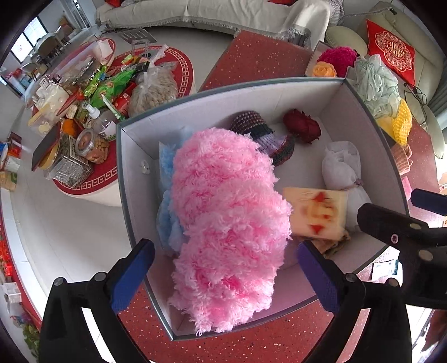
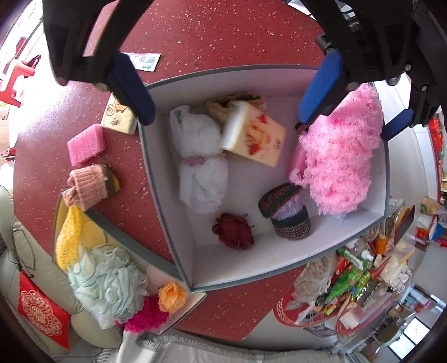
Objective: Organize soft objects
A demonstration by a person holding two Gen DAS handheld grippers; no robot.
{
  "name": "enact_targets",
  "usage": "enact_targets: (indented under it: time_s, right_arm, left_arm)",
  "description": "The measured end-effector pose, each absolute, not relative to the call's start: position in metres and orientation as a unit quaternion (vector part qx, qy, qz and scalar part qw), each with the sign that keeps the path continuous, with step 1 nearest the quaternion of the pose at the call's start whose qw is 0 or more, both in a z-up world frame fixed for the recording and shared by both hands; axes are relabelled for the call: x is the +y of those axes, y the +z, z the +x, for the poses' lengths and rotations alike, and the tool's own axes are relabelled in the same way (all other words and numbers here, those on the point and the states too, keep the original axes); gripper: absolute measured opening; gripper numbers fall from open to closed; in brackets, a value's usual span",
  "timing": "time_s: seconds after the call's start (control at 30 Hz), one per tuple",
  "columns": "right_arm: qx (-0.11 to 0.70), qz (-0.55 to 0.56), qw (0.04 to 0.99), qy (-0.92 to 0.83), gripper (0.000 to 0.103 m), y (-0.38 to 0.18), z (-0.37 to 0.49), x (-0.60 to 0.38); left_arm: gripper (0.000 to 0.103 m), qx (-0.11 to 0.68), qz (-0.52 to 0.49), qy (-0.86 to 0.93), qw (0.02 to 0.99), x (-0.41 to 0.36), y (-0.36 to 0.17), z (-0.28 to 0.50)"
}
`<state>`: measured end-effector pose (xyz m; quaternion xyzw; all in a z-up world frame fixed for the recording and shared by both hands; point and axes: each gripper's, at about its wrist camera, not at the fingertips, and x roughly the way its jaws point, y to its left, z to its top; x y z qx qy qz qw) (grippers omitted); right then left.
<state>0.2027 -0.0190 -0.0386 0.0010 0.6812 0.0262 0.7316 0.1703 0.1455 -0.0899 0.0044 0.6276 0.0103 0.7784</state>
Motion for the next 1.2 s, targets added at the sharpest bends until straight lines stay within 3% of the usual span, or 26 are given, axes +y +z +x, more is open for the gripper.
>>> enact_targets:
  time_s: [0.27, 0.43, 1.2]
  right_arm:
    - [0.659, 0.016, 0.751, 0.021, 0.103, -0.017, 0.194, -0.028]
    - [0.642, 0.028, 0.765, 0.032, 0.103, 0.010, 0.184, -0.029]
    - [0.650, 0.026, 0.758, 0.044, 0.103, 0.029, 0.156, -0.022]
  left_arm:
    - [0.103, 0.554, -0.002, 0.008, 0.832, 0.147, -0.040, 0.156]
    - [0.103, 0.584, -0.073, -0.012, 0.809, 0.163, -0.030, 0.151]
    - [0.103, 0.609, -0.022, 0.036, 0.792, 0.160, -0.021, 0.103]
